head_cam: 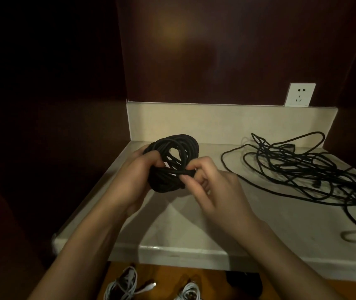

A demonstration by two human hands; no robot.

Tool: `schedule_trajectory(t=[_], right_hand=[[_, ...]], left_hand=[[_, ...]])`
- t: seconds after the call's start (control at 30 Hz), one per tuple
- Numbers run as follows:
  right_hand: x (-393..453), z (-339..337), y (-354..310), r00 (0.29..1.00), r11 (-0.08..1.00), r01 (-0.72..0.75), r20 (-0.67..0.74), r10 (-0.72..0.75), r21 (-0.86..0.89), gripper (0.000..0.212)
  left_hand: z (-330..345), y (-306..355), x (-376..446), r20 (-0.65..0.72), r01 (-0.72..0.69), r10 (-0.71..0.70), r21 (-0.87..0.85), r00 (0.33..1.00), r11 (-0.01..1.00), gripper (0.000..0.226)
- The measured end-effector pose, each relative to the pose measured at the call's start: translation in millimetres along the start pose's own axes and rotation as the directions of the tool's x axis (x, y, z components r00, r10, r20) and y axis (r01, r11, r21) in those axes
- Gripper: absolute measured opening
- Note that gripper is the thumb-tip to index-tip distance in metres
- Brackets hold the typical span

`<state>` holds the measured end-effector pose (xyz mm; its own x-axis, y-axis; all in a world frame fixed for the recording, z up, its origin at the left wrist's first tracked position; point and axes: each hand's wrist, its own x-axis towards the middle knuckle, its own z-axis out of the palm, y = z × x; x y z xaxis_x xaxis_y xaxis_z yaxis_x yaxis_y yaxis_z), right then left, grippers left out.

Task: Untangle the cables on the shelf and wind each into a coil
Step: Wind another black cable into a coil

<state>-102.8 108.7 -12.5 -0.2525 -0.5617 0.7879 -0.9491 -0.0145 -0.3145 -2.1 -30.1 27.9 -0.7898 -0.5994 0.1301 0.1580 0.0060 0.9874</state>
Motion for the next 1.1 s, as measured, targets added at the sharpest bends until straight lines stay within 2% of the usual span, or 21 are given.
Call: schedule_trajectory(t=[0.07,0.2,0.33,0.43,0.5,0.57,0.6,0.63,0.67,0.73,0.8,0.9,1.03,1.1], right_hand=[[1,-3,0,0.999,0.999,-0.040,0.008,0.040,0.029,0.018],[4,-5,-3,0.998,0.999,-0.035,0.051,0.037,-0.041,0.023],[14,-12,-8,0.988,0.955,0.127,0.121,-0.098,-0.268,0.031],[25,-14,-10,0.979,0.934,0.147,0.186,-0.089,-0.327,0.040],[31,-18,-16,0.946,0.970,0.060,0.323,0.020,-0.234,0.036],[35,-22,-17,0.854,0.988,-0.149,0.497,0.152,-0.046,0.032],[36,-24,-20,0.820,0.971,-0.238,0.537,0.196,0.010,0.032],[35,-23,-22,0.824,0.963,-0.268,0.523,0.216,0.025,0.030],[36,-21,-22,0.860,0.969,-0.249,0.459,0.220,0.002,0.026],[35,-17,-18,0.931,0.979,-0.126,0.322,0.173,-0.160,0.029],[37,-17,-17,0.926,0.953,-0.043,0.345,0.151,-0.301,0.029],[39,-22,-19,0.878,0.961,-0.022,0.455,0.149,-0.274,0.017],[38,-23,-24,0.908,0.934,0.011,0.395,0.141,-0.357,0.021],[38,-26,-23,0.877,0.962,-0.033,0.454,0.158,-0.271,0.017]], left_hand=[[1,0,-2,-0.007,0.007,-0.007,0.011,1.000,1.000,0.035],[4,3,-4,-0.026,-0.020,0.020,0.004,0.999,1.000,0.029],[2,8,-6,0.009,-0.074,0.073,0.093,0.997,0.993,0.037],[0,10,-7,0.002,-0.121,0.121,0.117,0.993,0.986,0.039],[2,10,-10,0.023,-0.158,0.157,0.146,0.987,0.977,0.031],[3,8,-15,0.040,-0.185,0.181,0.166,0.983,0.969,0.033],[4,6,-17,0.043,-0.196,0.192,0.180,0.981,0.964,0.035],[4,4,-18,0.048,-0.205,0.200,0.186,0.979,0.961,0.036],[5,3,-18,0.060,-0.217,0.209,0.186,0.976,0.958,0.038],[6,2,-18,0.095,-0.238,0.223,0.194,0.970,0.952,0.040],[3,1,-18,0.121,-0.280,0.256,0.266,0.959,0.923,0.038],[0,2,-20,0.174,-0.309,0.261,0.379,0.949,0.872,0.045],[-2,0,-18,0.153,-0.307,0.267,0.411,0.951,0.858,0.048],[-2,-1,-19,0.164,-0.304,0.257,0.424,0.952,0.853,0.053]])
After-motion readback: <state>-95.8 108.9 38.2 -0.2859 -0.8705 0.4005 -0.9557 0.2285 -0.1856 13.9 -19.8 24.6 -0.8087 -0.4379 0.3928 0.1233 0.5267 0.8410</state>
